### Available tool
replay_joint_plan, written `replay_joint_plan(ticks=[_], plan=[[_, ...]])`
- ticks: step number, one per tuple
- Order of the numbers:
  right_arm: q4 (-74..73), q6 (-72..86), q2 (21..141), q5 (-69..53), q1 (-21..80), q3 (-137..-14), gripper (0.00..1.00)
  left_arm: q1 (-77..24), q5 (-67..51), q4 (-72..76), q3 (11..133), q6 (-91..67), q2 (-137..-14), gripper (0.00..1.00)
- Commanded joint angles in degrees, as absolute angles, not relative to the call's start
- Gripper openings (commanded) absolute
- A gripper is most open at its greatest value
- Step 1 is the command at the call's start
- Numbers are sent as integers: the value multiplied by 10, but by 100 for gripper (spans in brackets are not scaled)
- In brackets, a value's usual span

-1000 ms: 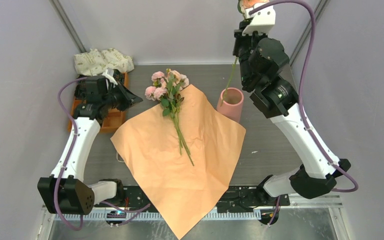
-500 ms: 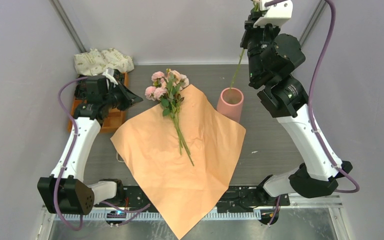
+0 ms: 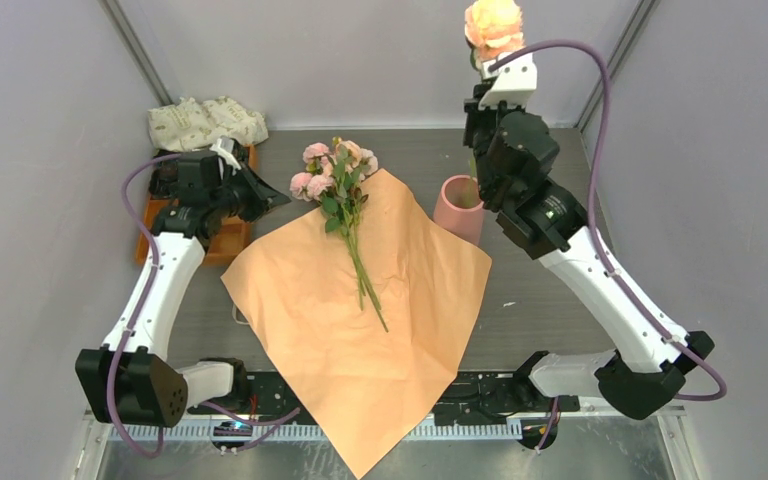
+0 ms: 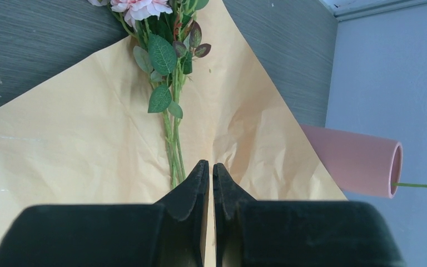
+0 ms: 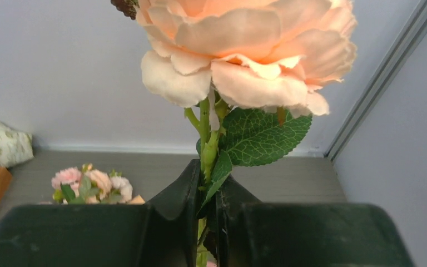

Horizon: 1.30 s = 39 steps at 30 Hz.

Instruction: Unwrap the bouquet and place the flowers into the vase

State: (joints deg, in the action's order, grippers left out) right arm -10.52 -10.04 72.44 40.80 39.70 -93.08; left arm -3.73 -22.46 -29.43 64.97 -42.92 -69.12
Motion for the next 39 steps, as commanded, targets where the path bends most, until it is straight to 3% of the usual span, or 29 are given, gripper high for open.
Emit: replay_joint_plan(ticks=[1,6,9,13,21,23,33,39], plan=[[-69,-35,698,409,398,-862,2,-49,-219,-263,656,-426,-695,8],[-63,-10,698,422,399,-806,10,-63,-213,-255,649,-425,-709,8],[-58,-4,695,429,399,-780,25,-70,-211,-249,645,-422,-718,8],[-58,9,678,432,399,-750,34,-77,-208,-241,638,-418,-734,9],[-72,23,638,456,398,-731,80,-98,-205,-227,632,-417,-778,9],[-77,30,626,460,398,-727,97,-105,-202,-223,633,-417,-787,9],[-154,81,579,372,399,-741,99,-135,-165,-226,649,-409,-844,9],[-173,109,555,356,399,-735,94,-149,-155,-226,705,-417,-941,9]])
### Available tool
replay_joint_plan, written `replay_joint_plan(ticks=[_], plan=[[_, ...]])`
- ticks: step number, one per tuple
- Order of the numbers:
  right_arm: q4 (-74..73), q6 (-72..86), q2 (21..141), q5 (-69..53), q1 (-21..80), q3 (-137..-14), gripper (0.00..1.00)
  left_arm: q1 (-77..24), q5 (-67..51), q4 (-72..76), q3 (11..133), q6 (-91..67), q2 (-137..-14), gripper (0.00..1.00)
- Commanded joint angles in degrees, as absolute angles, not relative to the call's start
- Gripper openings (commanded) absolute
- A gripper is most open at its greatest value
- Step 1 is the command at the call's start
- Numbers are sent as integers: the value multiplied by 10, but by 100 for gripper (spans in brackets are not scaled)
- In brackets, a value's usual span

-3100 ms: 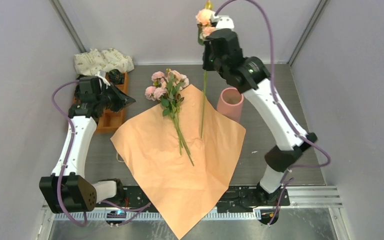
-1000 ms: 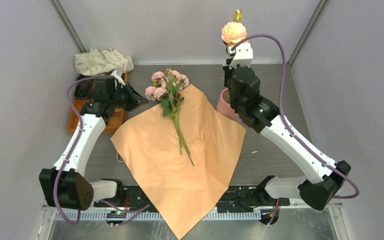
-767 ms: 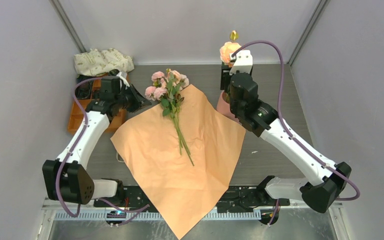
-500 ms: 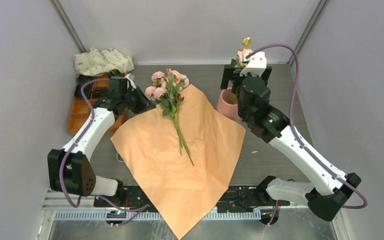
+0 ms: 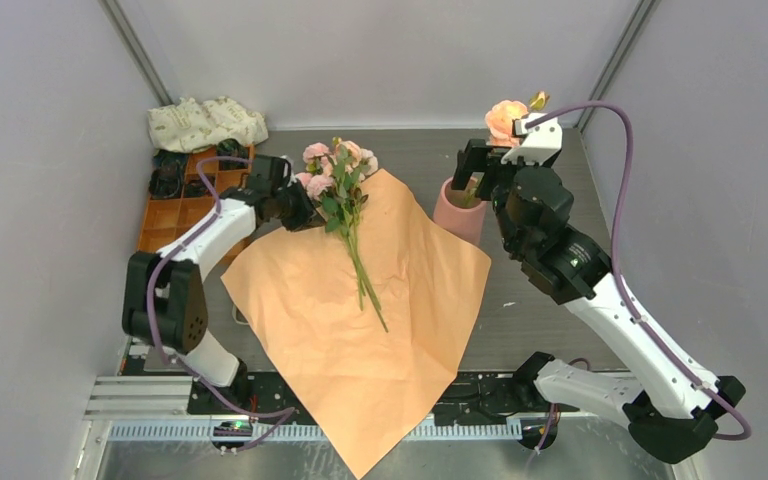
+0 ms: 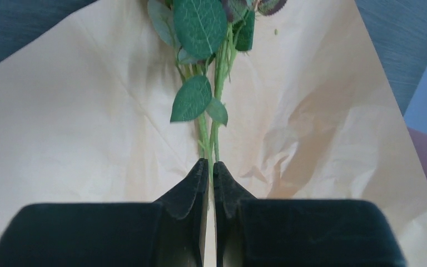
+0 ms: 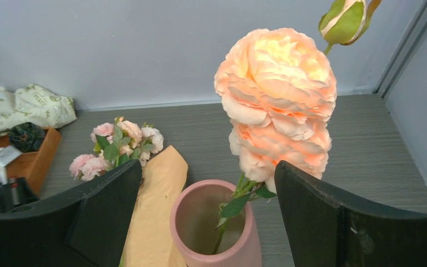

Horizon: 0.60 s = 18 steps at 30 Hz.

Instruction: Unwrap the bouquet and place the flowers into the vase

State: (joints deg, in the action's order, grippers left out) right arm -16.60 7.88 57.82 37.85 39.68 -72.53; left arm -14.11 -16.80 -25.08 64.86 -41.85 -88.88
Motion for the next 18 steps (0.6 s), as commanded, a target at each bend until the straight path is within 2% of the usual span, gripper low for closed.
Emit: replay_joint_plan(ticks=[1,5,9,18], plan=[[-179,114,554,351,399,-736,94,-153,-147,-231,725,-417,-959,9],[-196,126,550,329,398,-735,95,-173,-81,-284,806,-412,-1020,15],[-201,135,542,311,399,-724,98,-188,-43,-320,884,-411,-1076,25],[-208,144,518,303,399,-697,99,-212,37,-387,1022,-397,-1182,27]])
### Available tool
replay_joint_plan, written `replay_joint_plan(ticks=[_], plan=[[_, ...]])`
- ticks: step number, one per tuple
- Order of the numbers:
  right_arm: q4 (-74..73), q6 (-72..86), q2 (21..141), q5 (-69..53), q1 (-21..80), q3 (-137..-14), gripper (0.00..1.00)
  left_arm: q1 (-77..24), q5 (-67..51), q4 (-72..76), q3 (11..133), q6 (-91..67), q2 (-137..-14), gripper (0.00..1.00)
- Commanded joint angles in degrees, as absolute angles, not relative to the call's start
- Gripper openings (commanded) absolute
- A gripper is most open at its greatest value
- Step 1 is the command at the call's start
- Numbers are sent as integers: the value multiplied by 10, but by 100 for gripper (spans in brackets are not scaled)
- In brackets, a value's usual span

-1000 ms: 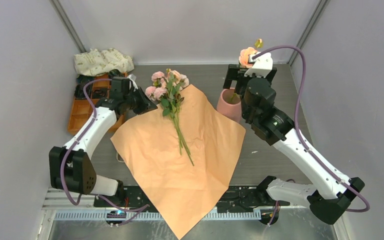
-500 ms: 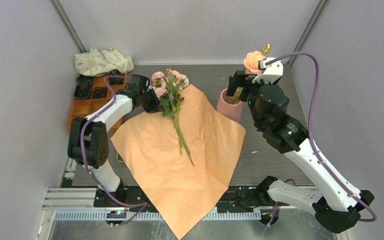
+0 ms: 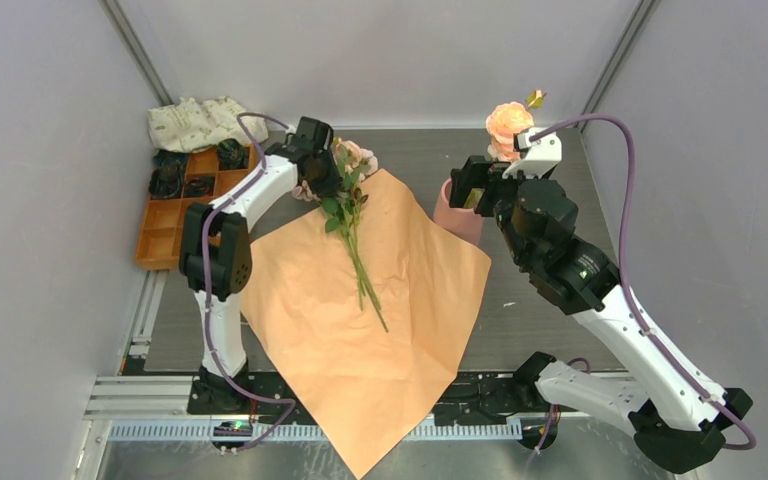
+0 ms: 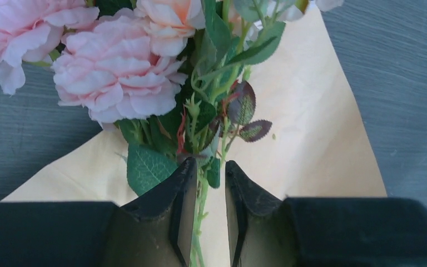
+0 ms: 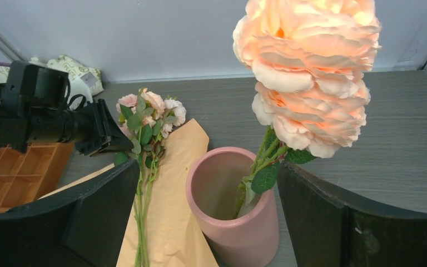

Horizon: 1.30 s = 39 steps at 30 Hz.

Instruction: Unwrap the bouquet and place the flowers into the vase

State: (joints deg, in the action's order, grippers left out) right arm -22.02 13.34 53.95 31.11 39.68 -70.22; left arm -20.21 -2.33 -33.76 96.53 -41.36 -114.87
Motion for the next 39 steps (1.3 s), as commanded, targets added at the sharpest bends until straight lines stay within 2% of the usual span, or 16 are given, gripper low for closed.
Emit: replay_joint_plan(ticks=[1,13,16,21,24,39], plan=[[-208,146,515,303,398,-694,99,-212,46,-395,1033,-394,-1192,27],[-215,161,498,300,398,-672,100,-227,90,-434,1129,-374,-1285,24],[-217,167,497,297,399,-667,100,-230,91,-432,1127,-370,-1288,21],[-216,177,496,290,398,-662,99,-231,95,-428,1120,-361,-1285,6],[-217,183,496,287,398,-661,100,-231,100,-426,1112,-359,-1269,0],[-226,195,475,268,398,-665,99,-233,91,-368,1093,-322,-1084,0]])
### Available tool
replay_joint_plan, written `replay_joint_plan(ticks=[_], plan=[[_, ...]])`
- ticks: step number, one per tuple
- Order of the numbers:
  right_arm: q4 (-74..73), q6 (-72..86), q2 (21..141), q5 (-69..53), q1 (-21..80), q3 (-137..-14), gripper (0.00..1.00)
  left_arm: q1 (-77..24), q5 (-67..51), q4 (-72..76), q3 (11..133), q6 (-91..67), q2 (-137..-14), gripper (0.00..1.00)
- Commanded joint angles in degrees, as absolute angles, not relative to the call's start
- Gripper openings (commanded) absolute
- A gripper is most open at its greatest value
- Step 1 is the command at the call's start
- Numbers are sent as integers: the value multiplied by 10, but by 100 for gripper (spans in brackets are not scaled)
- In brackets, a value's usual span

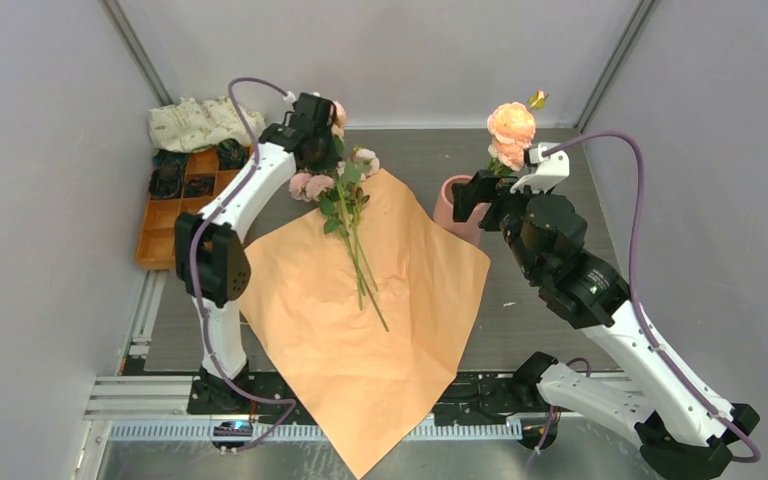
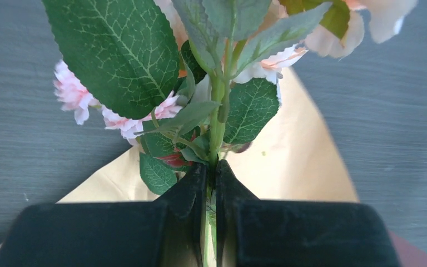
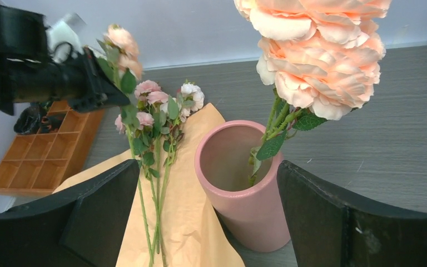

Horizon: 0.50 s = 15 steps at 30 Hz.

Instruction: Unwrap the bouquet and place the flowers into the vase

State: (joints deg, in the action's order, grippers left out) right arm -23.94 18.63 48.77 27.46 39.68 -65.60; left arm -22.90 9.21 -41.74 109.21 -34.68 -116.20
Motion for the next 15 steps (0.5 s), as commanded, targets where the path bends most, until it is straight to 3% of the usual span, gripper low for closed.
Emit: replay_joint_plan(ticks=[1,15], plan=[[-227,196,473,267,399,-665,99,-234,92,-360,1089,-319,-1073,0],[-268,201,440,290,399,-672,100,-304,92,-224,1062,-248,-933,0]])
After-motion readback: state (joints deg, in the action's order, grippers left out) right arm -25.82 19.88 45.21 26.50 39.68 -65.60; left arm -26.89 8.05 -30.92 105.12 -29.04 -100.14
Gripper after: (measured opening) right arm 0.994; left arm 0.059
